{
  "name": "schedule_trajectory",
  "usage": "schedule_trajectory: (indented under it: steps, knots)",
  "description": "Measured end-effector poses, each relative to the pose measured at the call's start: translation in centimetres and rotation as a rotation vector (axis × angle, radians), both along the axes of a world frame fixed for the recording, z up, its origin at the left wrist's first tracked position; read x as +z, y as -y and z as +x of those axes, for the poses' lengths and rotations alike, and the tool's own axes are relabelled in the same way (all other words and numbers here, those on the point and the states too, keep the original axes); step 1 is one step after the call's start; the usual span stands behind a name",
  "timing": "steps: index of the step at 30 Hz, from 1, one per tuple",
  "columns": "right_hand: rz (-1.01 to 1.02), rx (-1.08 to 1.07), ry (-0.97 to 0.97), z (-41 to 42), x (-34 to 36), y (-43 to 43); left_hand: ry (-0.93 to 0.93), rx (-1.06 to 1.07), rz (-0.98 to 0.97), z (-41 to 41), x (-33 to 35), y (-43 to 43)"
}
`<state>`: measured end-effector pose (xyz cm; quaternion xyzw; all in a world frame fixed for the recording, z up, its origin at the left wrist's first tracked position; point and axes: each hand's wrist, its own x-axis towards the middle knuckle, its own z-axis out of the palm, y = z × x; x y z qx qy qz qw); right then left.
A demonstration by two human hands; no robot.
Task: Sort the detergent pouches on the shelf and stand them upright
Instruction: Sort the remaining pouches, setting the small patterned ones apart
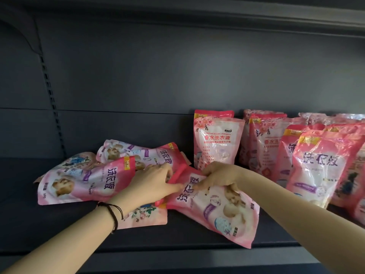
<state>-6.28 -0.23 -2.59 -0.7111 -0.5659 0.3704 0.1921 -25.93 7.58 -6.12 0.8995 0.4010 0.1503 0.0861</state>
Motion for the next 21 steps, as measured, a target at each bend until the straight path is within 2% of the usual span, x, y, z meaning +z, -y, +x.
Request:
schedule_trajectory:
  steps: [2, 6, 8, 11, 16, 21]
  knots:
    - [0.125, -0.077, -0.114, 0.5, 0.7, 0.6, 0.156, 0.003, -0.131, 0.3, 0.9, -0.3]
    - [0.412, -0.145, -0.378, 1.7, 1.6, 2.0, 0.522, 0.016, -0.257, 1.7, 2.1, -0.2]
    - [0.555, -0.159, -0.525, 2.0, 1.3, 2.5, 0.759, -0.011, -0.411, 2.8, 2.5, 0.2]
    - [0.716, -0.235, -0.64, 2.4, 0.4, 2.8, 1.052, -0.091, -0.637, 4.5, 3.3, 1.0]
    - [0.926, -0.336, -0.607, 3.7, -0.2, 3.3, 1.12, -0.136, -0.447, 7.8, 5.1, 1.3]
    - [0.996, -0.448, -0.574, 5.0, -0.4, 3.2, 1.106, -0.196, -0.277, 10.2, 5.5, 1.2]
